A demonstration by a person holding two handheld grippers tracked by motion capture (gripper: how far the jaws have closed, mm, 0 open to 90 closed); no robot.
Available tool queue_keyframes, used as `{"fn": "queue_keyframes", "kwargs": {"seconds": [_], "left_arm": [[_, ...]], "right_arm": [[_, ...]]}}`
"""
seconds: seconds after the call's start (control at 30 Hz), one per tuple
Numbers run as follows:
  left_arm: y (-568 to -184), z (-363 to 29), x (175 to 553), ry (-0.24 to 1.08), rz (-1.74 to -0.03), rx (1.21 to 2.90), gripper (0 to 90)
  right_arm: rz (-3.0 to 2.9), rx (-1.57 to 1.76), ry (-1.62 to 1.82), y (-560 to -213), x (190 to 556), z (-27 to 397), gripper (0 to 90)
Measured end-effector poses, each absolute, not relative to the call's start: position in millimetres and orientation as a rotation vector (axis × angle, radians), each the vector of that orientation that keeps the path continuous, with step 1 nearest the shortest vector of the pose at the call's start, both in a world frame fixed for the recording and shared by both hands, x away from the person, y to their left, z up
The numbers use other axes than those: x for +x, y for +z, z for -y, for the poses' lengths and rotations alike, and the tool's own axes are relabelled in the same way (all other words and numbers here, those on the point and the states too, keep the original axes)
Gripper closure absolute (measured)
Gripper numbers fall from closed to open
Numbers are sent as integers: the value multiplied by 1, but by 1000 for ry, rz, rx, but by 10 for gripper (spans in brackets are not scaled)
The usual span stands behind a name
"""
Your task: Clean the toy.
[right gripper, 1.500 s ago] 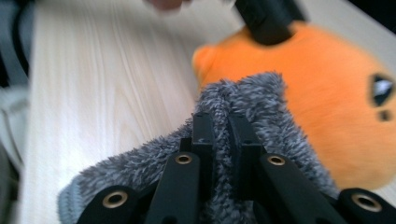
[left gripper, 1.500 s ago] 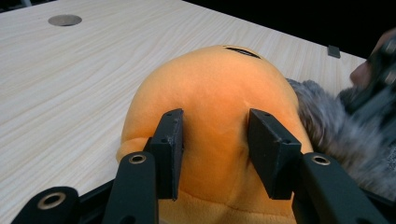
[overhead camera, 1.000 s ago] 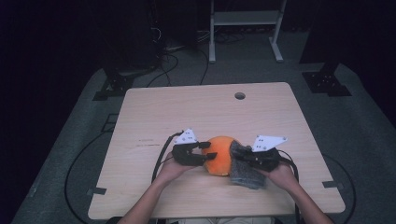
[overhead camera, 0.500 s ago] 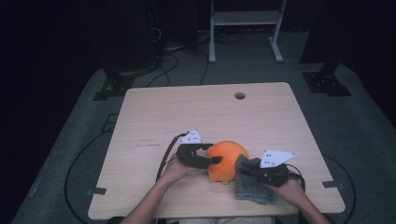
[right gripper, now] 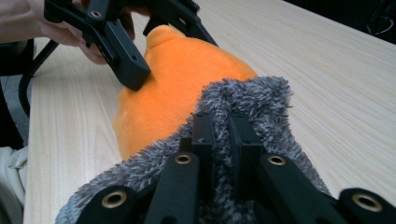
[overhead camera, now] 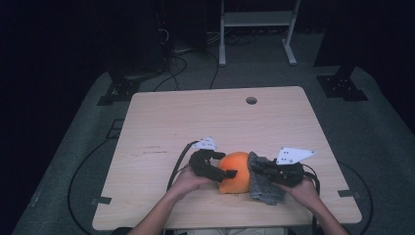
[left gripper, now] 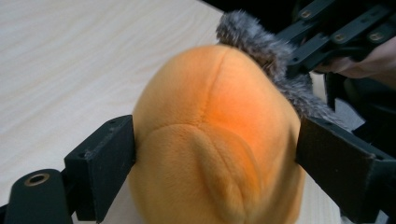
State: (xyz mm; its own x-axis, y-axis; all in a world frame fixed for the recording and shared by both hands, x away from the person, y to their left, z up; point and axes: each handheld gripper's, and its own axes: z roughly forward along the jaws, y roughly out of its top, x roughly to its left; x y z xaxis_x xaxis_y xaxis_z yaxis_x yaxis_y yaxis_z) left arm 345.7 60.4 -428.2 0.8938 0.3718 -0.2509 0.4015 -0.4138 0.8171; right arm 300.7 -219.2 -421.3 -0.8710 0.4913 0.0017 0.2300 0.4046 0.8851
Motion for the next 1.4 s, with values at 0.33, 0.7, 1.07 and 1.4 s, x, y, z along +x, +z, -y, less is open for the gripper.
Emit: {"fn": "queue_keyframes", "kwargs": {"seconds": [0.33,0.7,1.07,1.4], "left_arm": [[-415,-60,330,263,-214,2052,459],[-427,-72,342,92,-332,2006,148],[-419,-67,337,292,-175,1994,445],[-430,-81,345,220,-259,2006,400]], "right_arm": [[-2336,606,1573,-413,288,236,823],[-2351,634,1585,-414,309,210,825],[-2330,580,1564,-406,298,206,823],[-2351,626,1518,-425,303,212,821]]}}
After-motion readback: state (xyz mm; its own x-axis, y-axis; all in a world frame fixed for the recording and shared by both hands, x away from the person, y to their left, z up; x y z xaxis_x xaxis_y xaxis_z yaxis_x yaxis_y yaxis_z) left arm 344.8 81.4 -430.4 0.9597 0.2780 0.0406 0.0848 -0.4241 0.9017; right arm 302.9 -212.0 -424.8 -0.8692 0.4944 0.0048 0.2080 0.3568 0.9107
